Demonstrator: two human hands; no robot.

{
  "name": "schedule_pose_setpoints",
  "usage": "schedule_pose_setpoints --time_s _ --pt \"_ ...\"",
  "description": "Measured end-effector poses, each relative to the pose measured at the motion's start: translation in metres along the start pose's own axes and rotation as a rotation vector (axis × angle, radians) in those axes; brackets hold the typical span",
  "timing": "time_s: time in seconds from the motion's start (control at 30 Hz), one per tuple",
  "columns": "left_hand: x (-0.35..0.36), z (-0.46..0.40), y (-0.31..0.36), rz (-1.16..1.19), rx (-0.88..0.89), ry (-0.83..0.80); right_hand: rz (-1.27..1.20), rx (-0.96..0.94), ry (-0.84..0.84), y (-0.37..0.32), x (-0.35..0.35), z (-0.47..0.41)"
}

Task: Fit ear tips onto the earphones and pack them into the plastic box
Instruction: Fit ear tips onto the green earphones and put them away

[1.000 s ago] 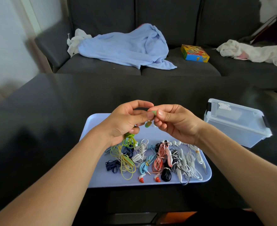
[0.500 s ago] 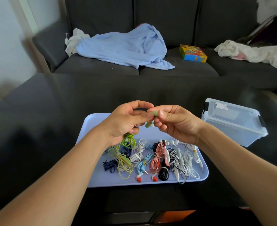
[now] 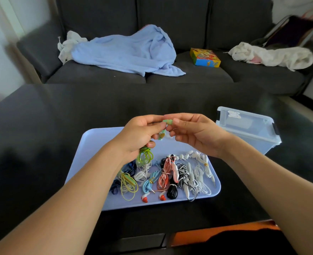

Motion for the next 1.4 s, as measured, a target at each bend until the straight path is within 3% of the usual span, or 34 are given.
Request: schedule_pose_setpoints --time_s 0.07,0.1,0.17,0.2,0.23,0.33,0.4,0.57,0.67,0.77,0.8,0.87,0.93,1.07,1.3,1.4 --pt "0.01 -0.005 -0.003 0.018 -0.03 0.069 0.075 -0.035 0.118 -0.006 -0.015 0.007" --pt "0.015 -0.008 -0.004 0.067 -0.055 0.101 0.216 -0.106 0.279 -0.013 -0.029 0.011" --pt "0.028 -0.015 -0.008 0.225 -0.136 0.149 0.632 -0.259 0.791 -0.032 -0.068 0.031" --pt "0.033 -0.017 -0.01 0.318 -0.188 0.178 0.814 -0.255 0.99 -0.038 -0.083 0.041" --pt "0.039 -0.019 -0.011 0.401 -0.237 0.207 0.969 -0.165 1.074 -0.037 -0.096 0.048" --pt "0.06 -0.02 -0.008 0.499 -0.321 0.228 1.381 0.257 0.883 -0.009 -0.12 0.05" --pt "0.07 -0.019 -0.005 0.5 -0.311 0.224 1.513 0.271 0.785 0.004 -0.119 0.049" --pt "0.084 -0.023 -0.006 0.507 -0.298 0.221 1.535 0.188 0.685 -0.005 -0.108 0.065" --pt "0.09 -0.029 -0.007 0.378 -0.276 0.261 1.482 0.116 0.605 -0.006 -0.099 0.082" --pt "0.096 -0.042 -0.017 0.283 -0.246 0.313 1.052 -0.165 1.016 -0.028 -0.123 0.107" --pt "0.098 -0.045 -0.02 0.248 -0.235 0.32 1.022 -0.171 1.179 -0.032 -0.137 0.115" --pt "0.11 -0.051 -0.026 0.107 -0.208 0.328 0.994 0.015 1.348 -0.028 -0.167 0.127" --pt "0.121 -0.052 -0.029 -0.093 -0.164 0.376 0.829 0.172 1.306 -0.016 -0.184 0.131" --pt "0.131 -0.053 -0.033 -0.309 -0.096 0.421 0.7 0.145 1.228 -0.009 -0.191 0.127" --pt "0.131 -0.059 -0.037 -0.374 -0.061 0.435 0.776 0.104 1.219 -0.006 -0.19 0.12" --pt "0.132 -0.059 -0.035 -0.374 -0.025 0.432 0.685 0.139 1.225 -0.004 -0.194 0.12"
Point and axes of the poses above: each hand's wrist, its own z-axis away from the middle knuckle, its own x-axis out of the palm, y = z × x, the point moved 4 cm from there along -z, towards the middle knuckle, and after that the axes turned 6 degrees about x, right-handed, at the moved point
